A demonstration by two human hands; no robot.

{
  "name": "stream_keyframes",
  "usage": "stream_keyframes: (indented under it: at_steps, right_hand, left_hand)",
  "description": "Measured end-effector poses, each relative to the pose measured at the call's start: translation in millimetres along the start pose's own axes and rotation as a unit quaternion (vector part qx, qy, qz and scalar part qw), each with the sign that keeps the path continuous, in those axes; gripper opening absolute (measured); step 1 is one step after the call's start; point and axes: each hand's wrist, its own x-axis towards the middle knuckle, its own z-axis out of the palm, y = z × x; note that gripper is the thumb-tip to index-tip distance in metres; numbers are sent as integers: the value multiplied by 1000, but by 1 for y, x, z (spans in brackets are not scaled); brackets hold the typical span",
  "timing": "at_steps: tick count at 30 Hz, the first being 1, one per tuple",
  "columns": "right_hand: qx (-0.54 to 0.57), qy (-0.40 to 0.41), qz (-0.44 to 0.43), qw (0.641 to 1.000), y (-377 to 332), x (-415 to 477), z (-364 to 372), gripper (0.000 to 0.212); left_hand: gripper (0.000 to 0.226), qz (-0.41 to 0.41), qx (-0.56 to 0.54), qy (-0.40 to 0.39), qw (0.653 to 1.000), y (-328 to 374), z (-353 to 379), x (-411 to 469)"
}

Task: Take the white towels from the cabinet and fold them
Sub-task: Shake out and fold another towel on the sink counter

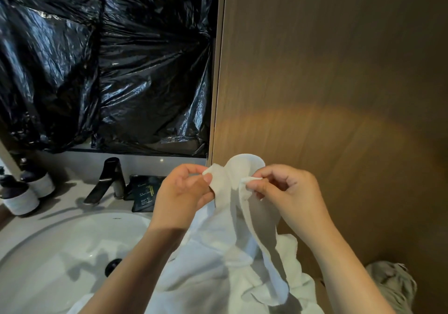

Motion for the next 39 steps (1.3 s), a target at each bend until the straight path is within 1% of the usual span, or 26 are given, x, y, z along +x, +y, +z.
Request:
stream_keyframes:
  at_steps: [2, 4, 7, 10, 16, 21, 26, 32, 35, 39]
  right_hand:
    - [-45, 17, -43, 998, -4, 4, -2, 7]
    - [-62, 23, -64, 996, -7, 6, -4, 6]
    - [-55, -22, -65, 996, -8, 7, -3, 6]
    - [-68, -52, -68, 994, -6, 9, 0, 7]
    - [-56, -44, -60, 996, -1, 9, 5, 11]
    - [-48, -52, -73, 995, 0, 10, 7, 11]
    - [-46, -48, -65, 996, 2, 11, 9, 9]
    - [-43, -34, -60, 997, 5, 9, 9, 9]
    - [-35, -27, -59, 997, 6, 7, 10, 10]
    - [-33, -21, -61, 997, 7, 5, 11, 11]
  left_hand:
    - [5, 2, 9, -14, 1000, 0, 3, -1]
    - [5, -12, 3, -15, 1000, -2, 4, -1]
    - [7, -36, -14, -22, 999, -7, 6, -1]
    - [9, -39, -11, -49, 998, -7, 9, -2]
    - [9, -37, -2, -69, 997, -5, 10, -4]
    - [9, -31, 3, -77, 997, -6, 9, -4]
    - [10, -23, 11, -111, 994, -6, 11, -9]
    - [16, -20, 7, -116, 993, -5, 12, -14]
    - [17, -6, 22, -119, 993, -3, 14, -16]
    - [14, 17, 42, -85, 995, -5, 18, -18]
